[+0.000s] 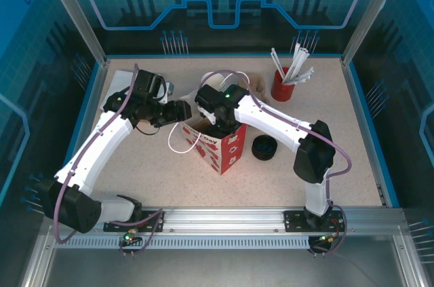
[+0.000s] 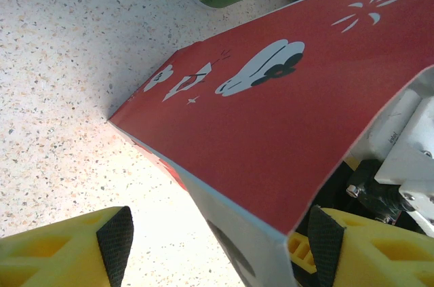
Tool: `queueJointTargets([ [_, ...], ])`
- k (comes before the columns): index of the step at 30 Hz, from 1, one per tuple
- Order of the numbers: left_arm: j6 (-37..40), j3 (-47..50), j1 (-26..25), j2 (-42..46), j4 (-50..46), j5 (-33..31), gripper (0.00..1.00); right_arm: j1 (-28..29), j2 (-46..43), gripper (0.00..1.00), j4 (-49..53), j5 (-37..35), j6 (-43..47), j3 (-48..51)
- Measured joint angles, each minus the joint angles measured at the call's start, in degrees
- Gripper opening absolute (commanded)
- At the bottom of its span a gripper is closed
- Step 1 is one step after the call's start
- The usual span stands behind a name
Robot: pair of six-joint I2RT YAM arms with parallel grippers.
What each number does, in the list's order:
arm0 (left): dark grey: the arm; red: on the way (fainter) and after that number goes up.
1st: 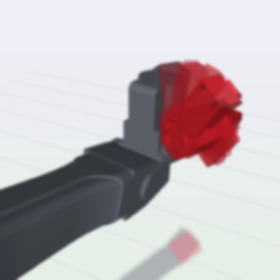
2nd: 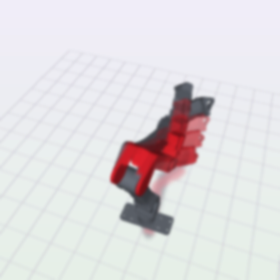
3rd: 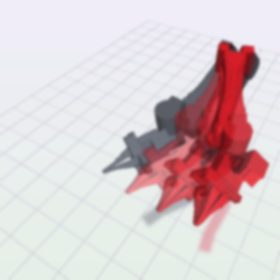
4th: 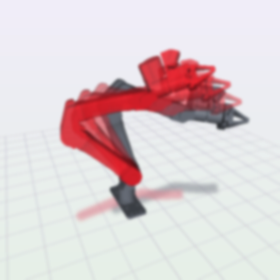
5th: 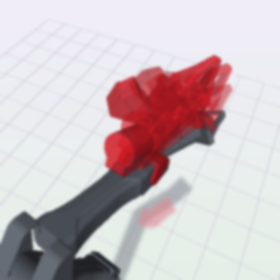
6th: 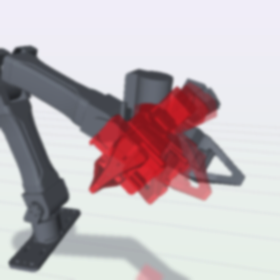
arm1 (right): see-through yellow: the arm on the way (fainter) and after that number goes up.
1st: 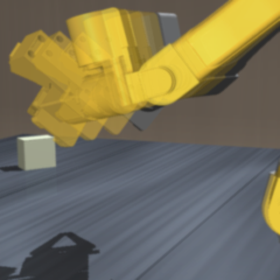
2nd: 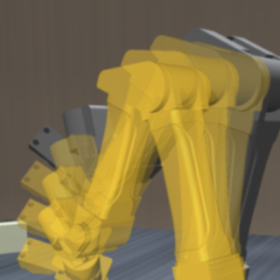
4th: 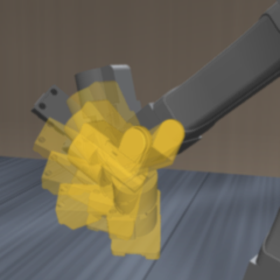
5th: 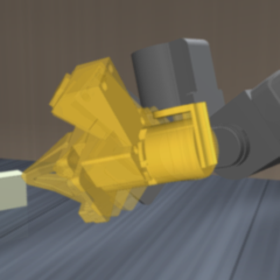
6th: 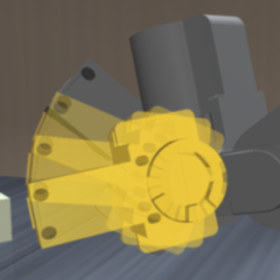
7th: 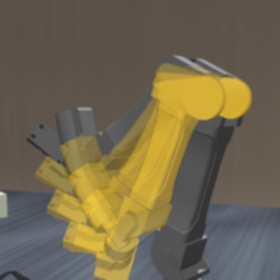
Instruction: Pack the takeout coffee
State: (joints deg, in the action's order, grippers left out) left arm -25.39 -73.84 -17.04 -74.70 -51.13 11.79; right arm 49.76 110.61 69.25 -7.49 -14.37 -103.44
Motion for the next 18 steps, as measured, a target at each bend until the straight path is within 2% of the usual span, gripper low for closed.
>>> queueJointTargets([
  [18,0.07,-0.81,0.37,-0.81,-1.31,-0.57,0.75,-0.44,-0.13,0.83,-1.40,-0.02,1.42,2.32],
])
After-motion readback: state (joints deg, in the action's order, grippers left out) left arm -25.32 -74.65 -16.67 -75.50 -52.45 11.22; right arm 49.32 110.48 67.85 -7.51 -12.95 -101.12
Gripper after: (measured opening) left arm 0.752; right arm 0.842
